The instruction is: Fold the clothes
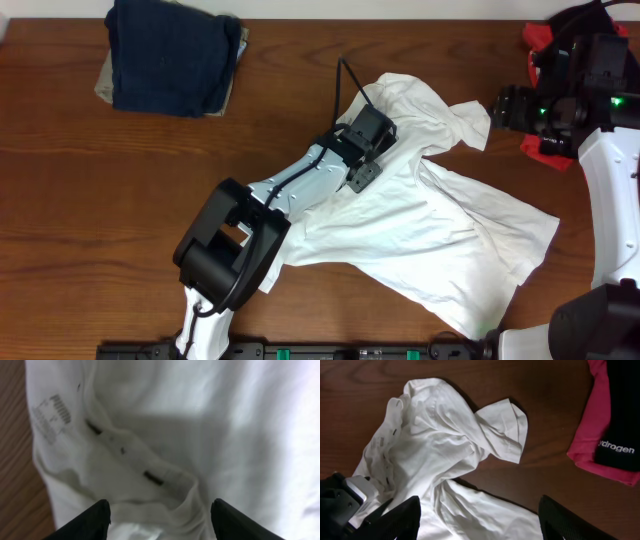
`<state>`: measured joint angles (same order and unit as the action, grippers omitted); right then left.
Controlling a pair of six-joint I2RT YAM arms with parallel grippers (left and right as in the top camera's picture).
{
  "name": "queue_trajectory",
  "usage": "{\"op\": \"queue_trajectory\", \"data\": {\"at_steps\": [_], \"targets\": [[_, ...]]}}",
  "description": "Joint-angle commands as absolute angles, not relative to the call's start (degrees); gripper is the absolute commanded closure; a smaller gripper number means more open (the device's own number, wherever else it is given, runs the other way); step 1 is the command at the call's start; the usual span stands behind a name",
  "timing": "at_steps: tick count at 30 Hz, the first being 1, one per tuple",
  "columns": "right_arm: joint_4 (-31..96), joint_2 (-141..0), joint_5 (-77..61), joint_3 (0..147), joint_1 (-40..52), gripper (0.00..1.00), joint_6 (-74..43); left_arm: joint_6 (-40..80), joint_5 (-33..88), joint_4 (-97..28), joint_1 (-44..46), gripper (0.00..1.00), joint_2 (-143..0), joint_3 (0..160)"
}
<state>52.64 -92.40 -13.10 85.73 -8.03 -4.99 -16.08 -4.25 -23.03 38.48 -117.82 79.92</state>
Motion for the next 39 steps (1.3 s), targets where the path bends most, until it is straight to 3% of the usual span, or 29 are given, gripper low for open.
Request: {"op": "queue_trajectory", "data": {"at_steps": [1,9,14,22,27,33,39], "targets": [[52.7,-92.3,-12.2,85.3,-8.3,0.27,-5.1,-20.3,-8.1,-25.3,38.2,0.32,-118.5,82.1],[51.9,-92.3,-12.2,85.3,-8.3,0.27,-5.1,-21.4,-1.7,-28.8,38.6,0.36,-118.7,82.1],[52.1,-92.3,-12.2,85.3,-8.3,0.26,-5.1,-21.4,-1.7,-29.5,38.6,0.44,-118.7,81.9],[52.1,-92.3,-12.0,85.3,-8.3,0.26,-5.1,-21.6,-0.2,-29.6,38.6,0.65,-118.7,81.8],[52.1,-92.3,-12.0,85.3,-8.3,0.26,-5.1,-21.6,-0.2,-29.5,38.6,0.69,-118.7,81.6],[52.1,-92.3,-12.0,85.3,-8.2,0.26,-5.1,-21.6,1.2,-29.2,38.6,0.94,-118.8,81.3],[52.3,-92.3,-12.0,85.3,-8.2,0.26,-5.1,-21.7,1.3,-28.6,38.5,0.94,-118.7,81.3]]}}
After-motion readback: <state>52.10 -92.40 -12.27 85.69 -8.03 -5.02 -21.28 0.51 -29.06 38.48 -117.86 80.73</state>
